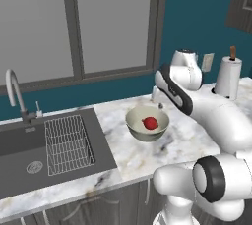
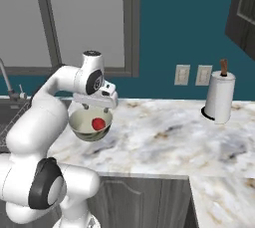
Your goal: Move the glass cup from next to the sink to the open cabinet. Then, move the bowl with the onion to the fridge to clear the area for faucet cleaning.
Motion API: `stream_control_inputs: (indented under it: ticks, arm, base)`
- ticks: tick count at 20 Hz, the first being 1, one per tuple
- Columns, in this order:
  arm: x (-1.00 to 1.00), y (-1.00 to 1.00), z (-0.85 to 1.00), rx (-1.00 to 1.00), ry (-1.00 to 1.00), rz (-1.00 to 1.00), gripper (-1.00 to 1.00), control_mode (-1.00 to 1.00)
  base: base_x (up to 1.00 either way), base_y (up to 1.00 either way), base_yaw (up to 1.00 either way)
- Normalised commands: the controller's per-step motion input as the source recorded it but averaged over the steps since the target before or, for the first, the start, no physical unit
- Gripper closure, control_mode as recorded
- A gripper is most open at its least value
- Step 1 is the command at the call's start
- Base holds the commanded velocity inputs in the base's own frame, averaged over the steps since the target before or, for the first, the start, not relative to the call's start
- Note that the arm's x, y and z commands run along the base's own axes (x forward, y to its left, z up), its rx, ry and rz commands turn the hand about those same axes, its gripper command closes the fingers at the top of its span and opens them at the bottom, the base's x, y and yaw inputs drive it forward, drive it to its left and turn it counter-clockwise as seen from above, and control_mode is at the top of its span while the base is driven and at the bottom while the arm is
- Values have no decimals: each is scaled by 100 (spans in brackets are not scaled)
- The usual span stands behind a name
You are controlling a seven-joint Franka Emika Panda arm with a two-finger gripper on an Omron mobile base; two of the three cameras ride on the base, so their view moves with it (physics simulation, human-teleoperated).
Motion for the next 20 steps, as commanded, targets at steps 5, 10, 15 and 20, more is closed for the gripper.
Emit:
stream_control_inputs:
  ticks: [5,10,15,20]
  arm:
    - [0,-25,-96,4,10,0,-100,-100]
    - [0,-22,-51,9,-2,0,-100,-100]
    - [6,-6,-55,9,0,0,-100,-100]
    - [9,0,-62,6,0,0,100,-100]
  base:
    - [0,0,0]
    - [0,0,0]
    - [0,0,0]
    - [0,0,0]
